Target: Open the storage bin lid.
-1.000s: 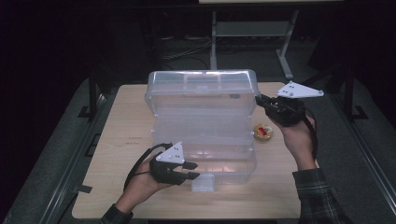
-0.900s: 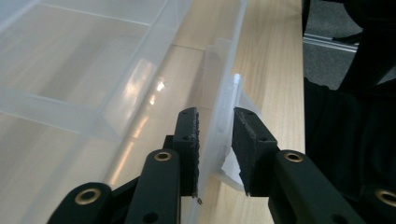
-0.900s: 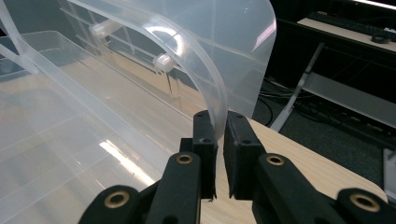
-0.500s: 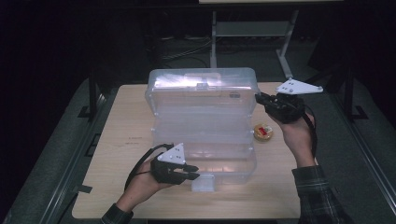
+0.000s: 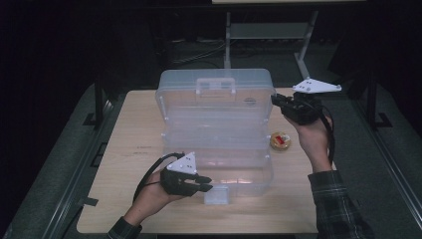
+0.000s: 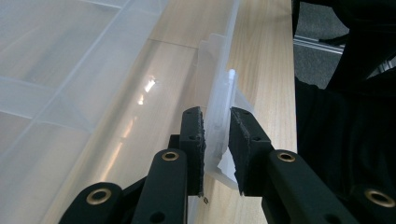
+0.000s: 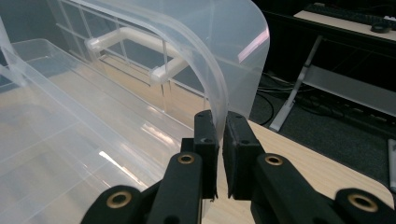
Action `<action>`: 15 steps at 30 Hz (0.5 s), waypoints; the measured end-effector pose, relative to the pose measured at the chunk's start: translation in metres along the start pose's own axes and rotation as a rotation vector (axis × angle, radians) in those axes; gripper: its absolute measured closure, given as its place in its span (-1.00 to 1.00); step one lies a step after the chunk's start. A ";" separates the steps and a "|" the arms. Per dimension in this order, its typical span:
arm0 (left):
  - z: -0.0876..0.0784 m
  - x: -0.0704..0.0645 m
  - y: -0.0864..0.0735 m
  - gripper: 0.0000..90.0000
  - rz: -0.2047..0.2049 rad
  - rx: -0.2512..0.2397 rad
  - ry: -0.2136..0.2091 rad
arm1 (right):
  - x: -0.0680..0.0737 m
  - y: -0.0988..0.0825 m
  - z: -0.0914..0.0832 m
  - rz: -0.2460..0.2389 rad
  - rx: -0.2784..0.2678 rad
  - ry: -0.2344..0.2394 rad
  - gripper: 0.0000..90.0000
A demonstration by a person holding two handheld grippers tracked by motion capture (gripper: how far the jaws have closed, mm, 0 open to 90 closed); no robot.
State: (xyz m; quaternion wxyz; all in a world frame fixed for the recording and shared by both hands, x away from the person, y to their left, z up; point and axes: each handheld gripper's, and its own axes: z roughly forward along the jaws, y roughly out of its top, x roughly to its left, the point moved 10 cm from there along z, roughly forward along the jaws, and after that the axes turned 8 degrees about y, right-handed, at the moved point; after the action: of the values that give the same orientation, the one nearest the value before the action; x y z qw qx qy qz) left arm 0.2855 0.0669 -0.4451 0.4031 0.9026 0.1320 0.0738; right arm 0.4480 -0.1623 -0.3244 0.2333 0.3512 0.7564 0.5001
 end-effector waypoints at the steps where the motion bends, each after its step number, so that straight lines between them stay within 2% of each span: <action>1: 0.000 0.000 0.000 0.68 0.000 0.000 -0.001 | -0.001 0.001 0.001 0.000 0.000 -0.001 0.88; 15: 0.000 0.000 0.000 0.68 0.000 0.000 -0.005 | -0.009 0.005 0.011 0.050 -0.015 -0.041 0.89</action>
State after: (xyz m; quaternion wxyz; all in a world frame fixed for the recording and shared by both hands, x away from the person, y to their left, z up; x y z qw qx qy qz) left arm 0.2859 0.0672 -0.4451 0.4034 0.9028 0.1307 0.0714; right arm 0.4631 -0.1609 -0.3246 0.2388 0.3784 0.7388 0.5039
